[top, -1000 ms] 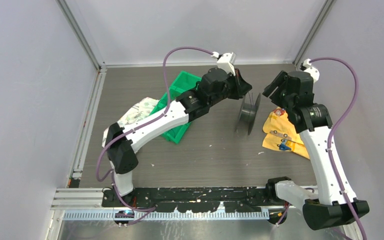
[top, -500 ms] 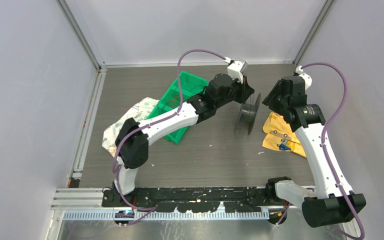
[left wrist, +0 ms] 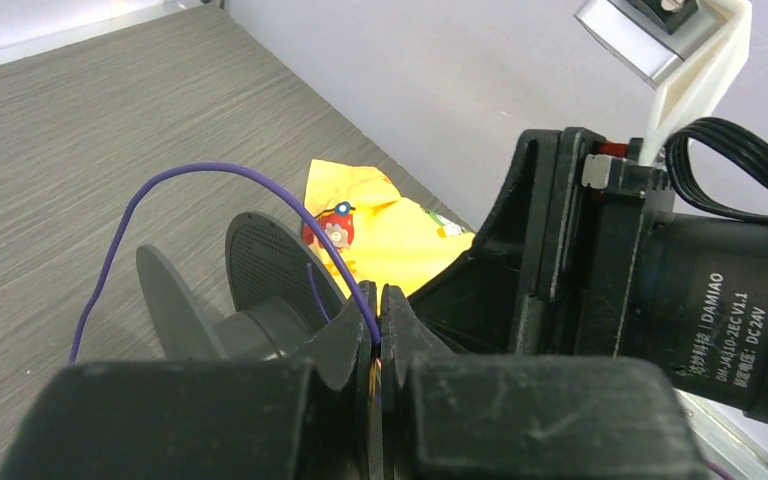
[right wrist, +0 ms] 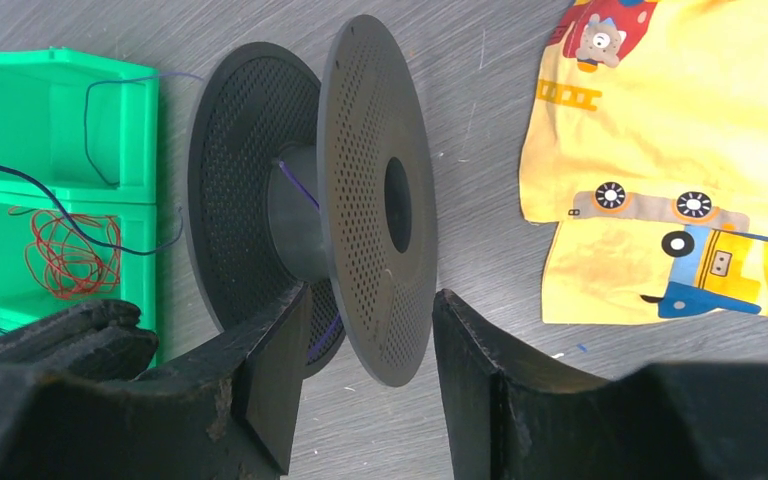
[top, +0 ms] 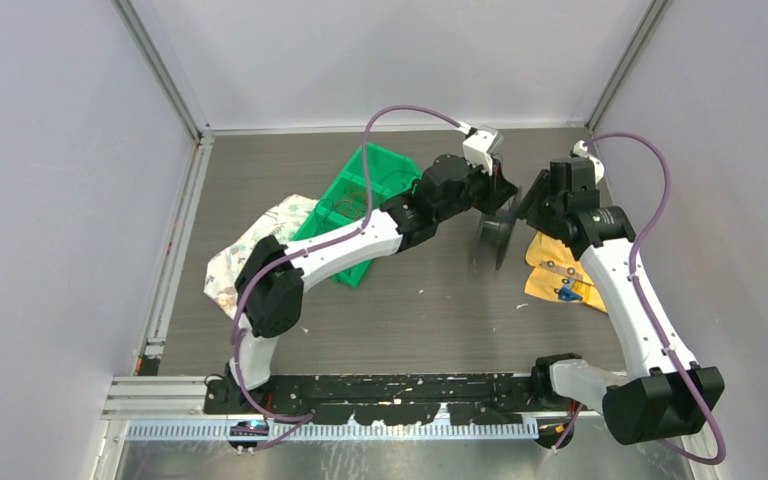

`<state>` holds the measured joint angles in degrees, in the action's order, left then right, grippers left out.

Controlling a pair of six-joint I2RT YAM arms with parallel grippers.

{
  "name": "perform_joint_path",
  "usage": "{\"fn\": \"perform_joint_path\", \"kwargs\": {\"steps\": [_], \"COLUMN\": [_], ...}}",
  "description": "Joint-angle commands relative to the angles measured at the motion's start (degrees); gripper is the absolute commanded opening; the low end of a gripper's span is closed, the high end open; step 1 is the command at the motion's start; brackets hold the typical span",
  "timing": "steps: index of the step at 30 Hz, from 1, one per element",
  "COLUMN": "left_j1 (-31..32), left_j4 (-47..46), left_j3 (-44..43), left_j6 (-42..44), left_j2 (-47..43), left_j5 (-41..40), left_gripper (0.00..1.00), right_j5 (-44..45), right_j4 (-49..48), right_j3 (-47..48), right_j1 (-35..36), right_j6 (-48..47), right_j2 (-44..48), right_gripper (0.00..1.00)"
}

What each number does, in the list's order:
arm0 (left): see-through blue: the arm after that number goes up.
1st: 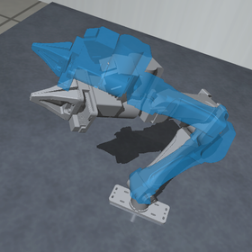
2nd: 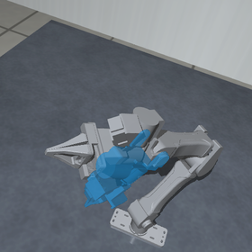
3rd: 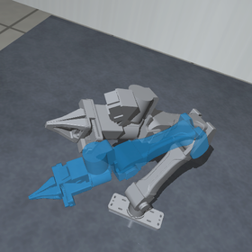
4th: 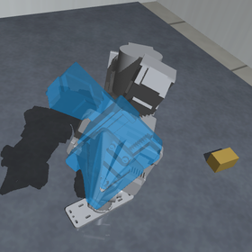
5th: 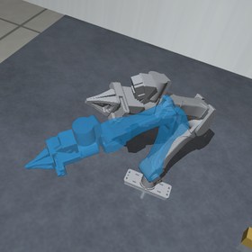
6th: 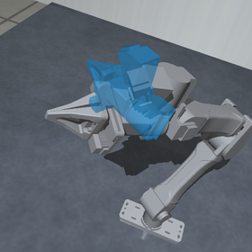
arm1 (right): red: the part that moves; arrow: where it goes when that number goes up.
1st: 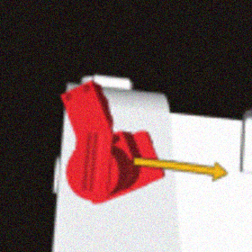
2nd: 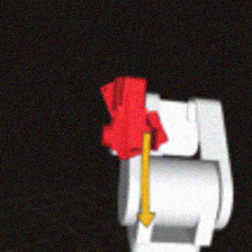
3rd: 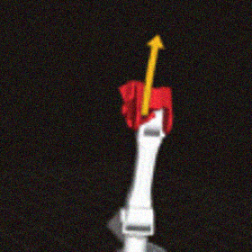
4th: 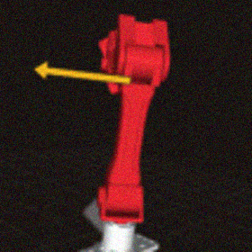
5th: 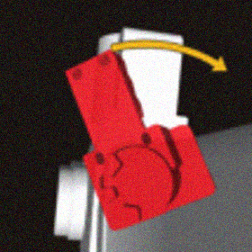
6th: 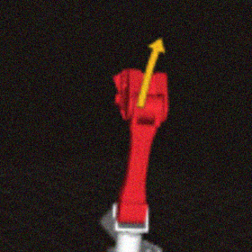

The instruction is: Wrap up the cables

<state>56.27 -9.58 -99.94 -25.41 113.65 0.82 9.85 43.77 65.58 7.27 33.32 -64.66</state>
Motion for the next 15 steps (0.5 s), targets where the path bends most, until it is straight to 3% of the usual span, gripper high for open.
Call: {"fn": "perform_joint_path", "kwargs": {"steps": [1, 15], "left_j1": [-0.2, -5.1], "left_j4": [-0.3, -6.0], "left_j3": [-1.7, 1.5], "left_j6": [0.2, -9.6], "left_j2": [-0.1, -0.2], "left_j5": [3.2, 13.1], "left_gripper": [0.01, 0.01], "right_j5": [-1.4, -2.7], "right_j4": [-4.0, -6.1], "right_j3": [-0.1, 0.3], "right_j1": [-0.2, -0.2], "right_j6": [0.3, 0.0], "right_j2": [-1.1, -3.6], "right_gripper": [0.54, 0.5]}}
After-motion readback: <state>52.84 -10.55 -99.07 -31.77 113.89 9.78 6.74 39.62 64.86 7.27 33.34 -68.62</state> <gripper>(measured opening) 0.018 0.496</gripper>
